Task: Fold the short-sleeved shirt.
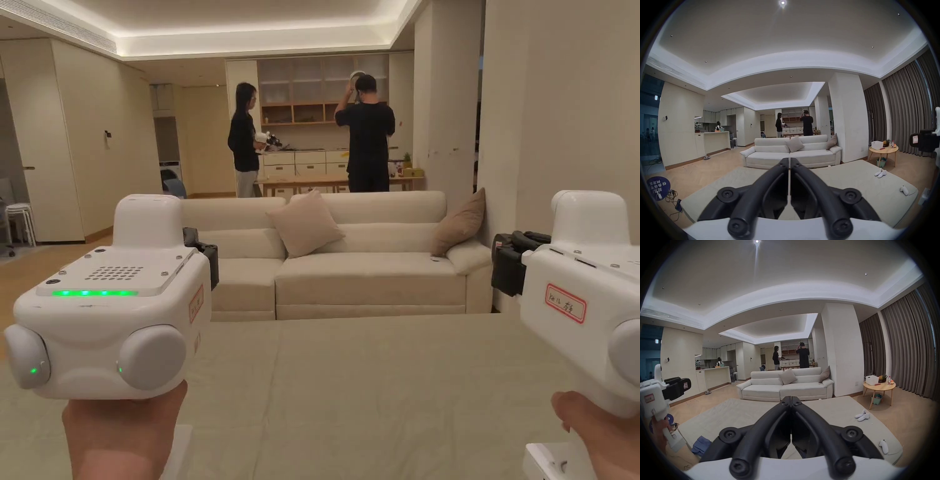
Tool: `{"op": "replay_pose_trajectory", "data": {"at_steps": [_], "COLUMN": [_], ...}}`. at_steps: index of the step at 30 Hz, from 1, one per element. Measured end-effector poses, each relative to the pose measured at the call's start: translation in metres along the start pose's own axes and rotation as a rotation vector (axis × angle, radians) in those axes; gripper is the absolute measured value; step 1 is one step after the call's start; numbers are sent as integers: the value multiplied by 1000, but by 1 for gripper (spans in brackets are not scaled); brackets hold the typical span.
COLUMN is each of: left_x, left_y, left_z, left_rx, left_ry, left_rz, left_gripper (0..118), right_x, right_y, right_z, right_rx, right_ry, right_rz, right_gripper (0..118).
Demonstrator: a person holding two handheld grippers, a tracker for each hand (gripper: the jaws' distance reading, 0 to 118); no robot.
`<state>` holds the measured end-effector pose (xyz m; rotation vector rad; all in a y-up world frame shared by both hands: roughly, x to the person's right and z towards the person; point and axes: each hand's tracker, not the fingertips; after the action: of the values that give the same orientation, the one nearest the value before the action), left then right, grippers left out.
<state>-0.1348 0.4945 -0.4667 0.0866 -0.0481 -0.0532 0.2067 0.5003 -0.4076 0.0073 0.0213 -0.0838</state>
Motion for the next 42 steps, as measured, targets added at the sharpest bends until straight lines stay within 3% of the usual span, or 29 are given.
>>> {"op": "replay_pose_trajectory", "data": {"at_steps": [42], "left_x": [-10], "left_y": [11], "left_z": [5], "left_rx": [-32], "left_ry": [12], "left_rz": [24], "left_gripper": [0], "right_x": [-25], "right_y": [7], "right_z": [1], "right_rx": [36], "right_ry": [12], "right_rz": [58], "right_gripper": [0]}}
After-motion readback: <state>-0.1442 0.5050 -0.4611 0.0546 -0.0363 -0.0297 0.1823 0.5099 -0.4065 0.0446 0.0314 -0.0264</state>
